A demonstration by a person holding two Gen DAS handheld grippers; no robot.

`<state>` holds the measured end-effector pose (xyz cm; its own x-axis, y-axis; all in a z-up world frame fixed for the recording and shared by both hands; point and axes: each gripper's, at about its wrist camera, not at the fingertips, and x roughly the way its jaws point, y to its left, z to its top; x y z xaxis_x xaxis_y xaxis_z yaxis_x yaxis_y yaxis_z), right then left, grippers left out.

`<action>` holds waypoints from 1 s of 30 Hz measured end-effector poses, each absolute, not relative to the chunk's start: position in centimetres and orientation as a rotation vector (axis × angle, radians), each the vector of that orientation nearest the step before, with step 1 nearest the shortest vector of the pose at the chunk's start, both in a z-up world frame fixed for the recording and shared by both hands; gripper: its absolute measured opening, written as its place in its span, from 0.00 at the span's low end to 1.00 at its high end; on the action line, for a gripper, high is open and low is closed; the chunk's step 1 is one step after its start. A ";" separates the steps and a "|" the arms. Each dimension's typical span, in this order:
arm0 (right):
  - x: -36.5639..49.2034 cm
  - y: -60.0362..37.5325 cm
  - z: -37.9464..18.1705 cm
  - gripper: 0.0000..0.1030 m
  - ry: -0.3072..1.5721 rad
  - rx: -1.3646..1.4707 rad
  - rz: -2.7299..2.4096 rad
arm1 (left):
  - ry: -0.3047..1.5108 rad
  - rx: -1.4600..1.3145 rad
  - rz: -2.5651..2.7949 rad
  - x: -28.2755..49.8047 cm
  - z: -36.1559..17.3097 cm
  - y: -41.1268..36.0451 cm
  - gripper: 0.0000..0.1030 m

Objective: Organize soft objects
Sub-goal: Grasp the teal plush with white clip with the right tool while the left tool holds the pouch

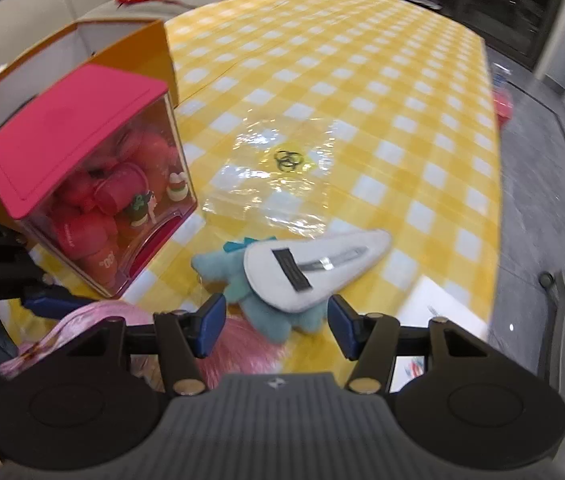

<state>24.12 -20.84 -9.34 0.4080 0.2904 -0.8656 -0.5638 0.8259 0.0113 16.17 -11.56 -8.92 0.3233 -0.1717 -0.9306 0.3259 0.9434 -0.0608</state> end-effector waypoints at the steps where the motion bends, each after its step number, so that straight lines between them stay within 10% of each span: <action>1: 24.7 -20.4 -9.7 0.55 1.022 -0.319 0.564 | 1.203 0.144 -0.325 16.3 -9.0 -11.5 0.45; 13: 26.5 -17.6 -12.6 0.66 1.048 -0.476 0.628 | 1.256 0.137 -0.327 16.6 -11.0 -11.2 0.46; 30: 25.6 -16.8 -12.6 0.39 1.056 -0.517 0.538 | 1.233 0.139 -0.300 15.8 -9.7 -10.0 0.46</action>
